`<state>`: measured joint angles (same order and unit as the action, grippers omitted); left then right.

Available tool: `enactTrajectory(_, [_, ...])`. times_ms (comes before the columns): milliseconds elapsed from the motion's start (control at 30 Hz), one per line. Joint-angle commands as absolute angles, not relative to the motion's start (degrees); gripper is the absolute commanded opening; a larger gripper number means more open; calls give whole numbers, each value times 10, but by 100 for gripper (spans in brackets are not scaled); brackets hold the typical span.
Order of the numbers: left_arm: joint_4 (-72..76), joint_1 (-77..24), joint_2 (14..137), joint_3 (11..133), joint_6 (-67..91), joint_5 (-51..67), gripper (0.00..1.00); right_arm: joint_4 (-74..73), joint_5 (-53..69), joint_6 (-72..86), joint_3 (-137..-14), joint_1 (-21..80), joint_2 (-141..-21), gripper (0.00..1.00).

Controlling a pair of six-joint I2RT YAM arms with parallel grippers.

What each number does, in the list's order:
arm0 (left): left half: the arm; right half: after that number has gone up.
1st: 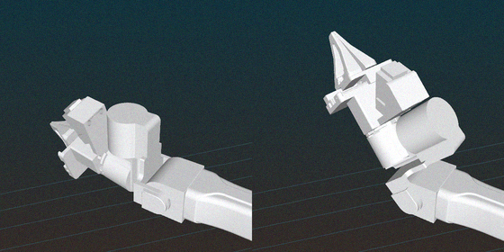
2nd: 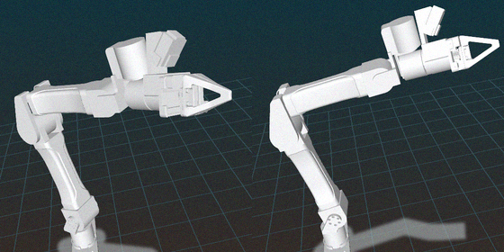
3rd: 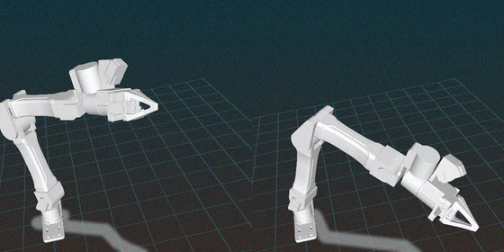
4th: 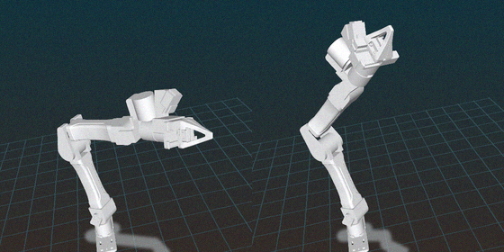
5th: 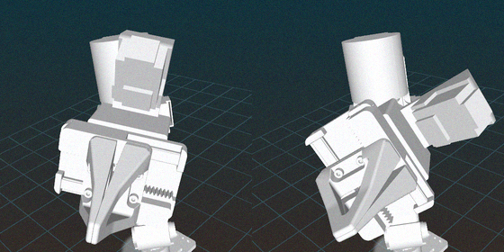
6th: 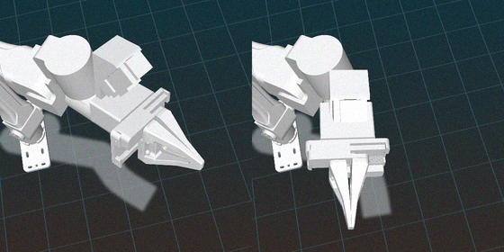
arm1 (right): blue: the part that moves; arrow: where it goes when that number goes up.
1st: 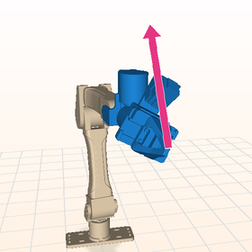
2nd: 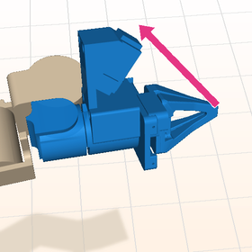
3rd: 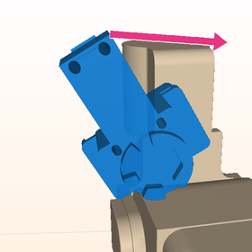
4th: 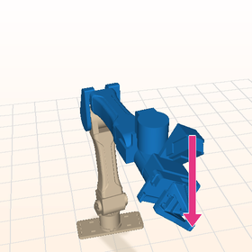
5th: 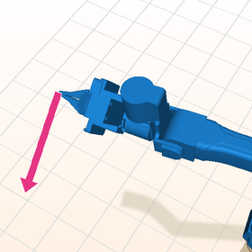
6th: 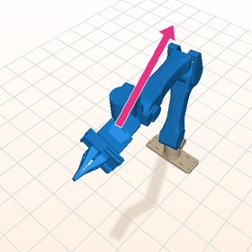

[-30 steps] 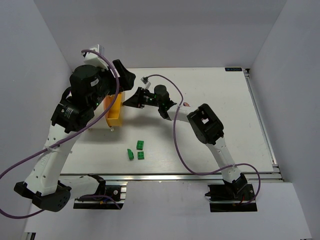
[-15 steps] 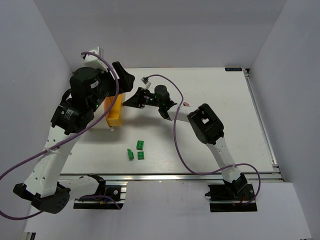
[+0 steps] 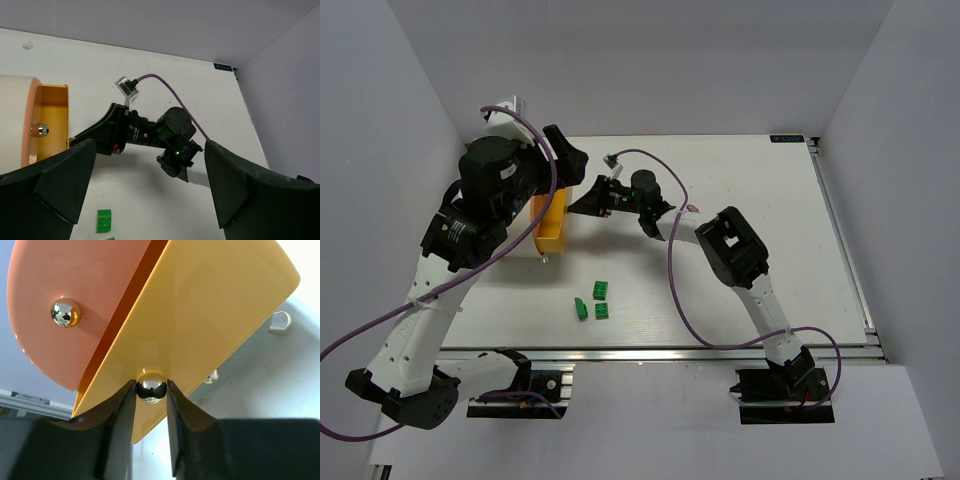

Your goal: Sort the legos into containers by color

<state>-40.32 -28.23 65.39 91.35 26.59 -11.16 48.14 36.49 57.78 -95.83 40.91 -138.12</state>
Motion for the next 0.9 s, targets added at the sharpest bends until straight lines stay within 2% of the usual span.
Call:
enactTrajectory(0, [-405, -279, 638, 911, 266, -115, 98, 461, 395, 551, -959, 404, -1369, 39])
enactTrajectory(200, [-406, -279, 632, 904, 267, -119, 98, 462, 410, 545, -963, 405, -1368, 54])
enactTrajectory(433, [-413, -279, 630, 900, 268, -113, 98, 437, 421, 516, -943, 396, -1340, 53])
enactTrajectory(500, [-419, -279, 633, 893, 270, -106, 97, 413, 426, 467, -929, 393, -1312, 52])
enactTrajectory(600, [-419, -279, 633, 877, 279, -89, 85, 332, 423, 348, -896, 374, -1257, 52])
enactTrajectory(633, [-417, -279, 632, 864, 286, -84, 75, 309, 418, 314, -890, 374, -1243, 52])
enactTrajectory(733, [-414, -279, 633, 841, 299, -64, 58, 195, 394, 180, -872, 357, -1186, 50])
enactTrajectory(767, [-414, -279, 635, 836, 301, -58, 48, 170, 373, 152, -867, 354, -1172, 49])
enactTrajectory(867, [-413, -279, 642, 817, 311, -29, 38, 101, 338, 75, -842, 329, -1114, 38])
